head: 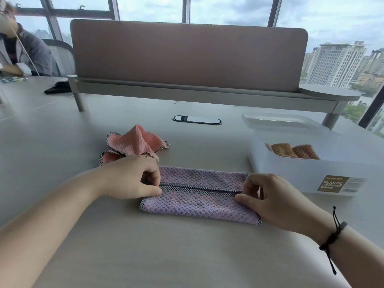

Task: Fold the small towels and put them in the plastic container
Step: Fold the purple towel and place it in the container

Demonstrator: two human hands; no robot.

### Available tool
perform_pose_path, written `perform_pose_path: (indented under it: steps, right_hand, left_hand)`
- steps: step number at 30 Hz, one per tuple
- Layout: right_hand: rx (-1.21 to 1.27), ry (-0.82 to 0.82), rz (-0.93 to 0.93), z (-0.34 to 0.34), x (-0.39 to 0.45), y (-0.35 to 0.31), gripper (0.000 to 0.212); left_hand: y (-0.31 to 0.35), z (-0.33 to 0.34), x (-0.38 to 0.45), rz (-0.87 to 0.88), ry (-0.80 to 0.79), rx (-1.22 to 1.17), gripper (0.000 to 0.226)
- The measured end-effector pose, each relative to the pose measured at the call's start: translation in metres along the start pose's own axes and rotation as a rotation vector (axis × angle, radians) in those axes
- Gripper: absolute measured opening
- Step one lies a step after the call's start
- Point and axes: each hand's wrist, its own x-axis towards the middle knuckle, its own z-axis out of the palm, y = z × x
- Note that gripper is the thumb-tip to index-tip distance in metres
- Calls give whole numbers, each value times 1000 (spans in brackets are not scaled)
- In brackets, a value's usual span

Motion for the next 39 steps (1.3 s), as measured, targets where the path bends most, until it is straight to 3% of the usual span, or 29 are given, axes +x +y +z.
perform_pose_path:
  steps: [4, 12, 14, 18, 23, 27, 30, 31, 33, 35, 37, 39]
  right_hand:
    - [66, 48, -20, 2, 1, -1, 25]
    - [-46, 175, -129, 6, 0, -6, 13]
    - [-19, 184, -214, 4, 1, -10, 23]
    - [-106, -25, -281, 7, 0, -17, 58]
    - [-139, -19, -285, -7, -9, -20, 68]
    - [64, -114, -381, -13, -25, -32, 54]
    - [289, -160, -451, -8, -30, -42, 33]
    - [308, -136, -463, -5, -29, -43, 29]
    - [234, -62, -457, 0, -26, -41, 33]
    - [89, -68, -398, 1, -23, -37, 54]
    - [-40, -191, -326, 2, -22, -34, 79]
    - [-131, -324, -285, 4, -23, -34, 94]
  left_hand:
    - [-2, -2, 0, -21, 30, -24, 19]
    - [3, 2, -1, 53, 122, 42, 17]
    - [8, 3, -1, 92, 136, 19, 13]
    - [16, 10, -1, 146, 56, 61, 28]
    - [16, 12, 1, 102, 130, 280, 49]
    - [31, 21, 4, 1, 272, 504, 62]
    - [46, 33, 6, 4, 524, 362, 55]
    - [52, 35, 6, 15, 526, 254, 55]
    - [60, 42, 6, 42, 342, 93, 67]
    - [64, 50, 5, 71, 44, 119, 83]
    - [64, 52, 6, 88, -136, 215, 94]
    - [63, 49, 6, 88, -219, 257, 101]
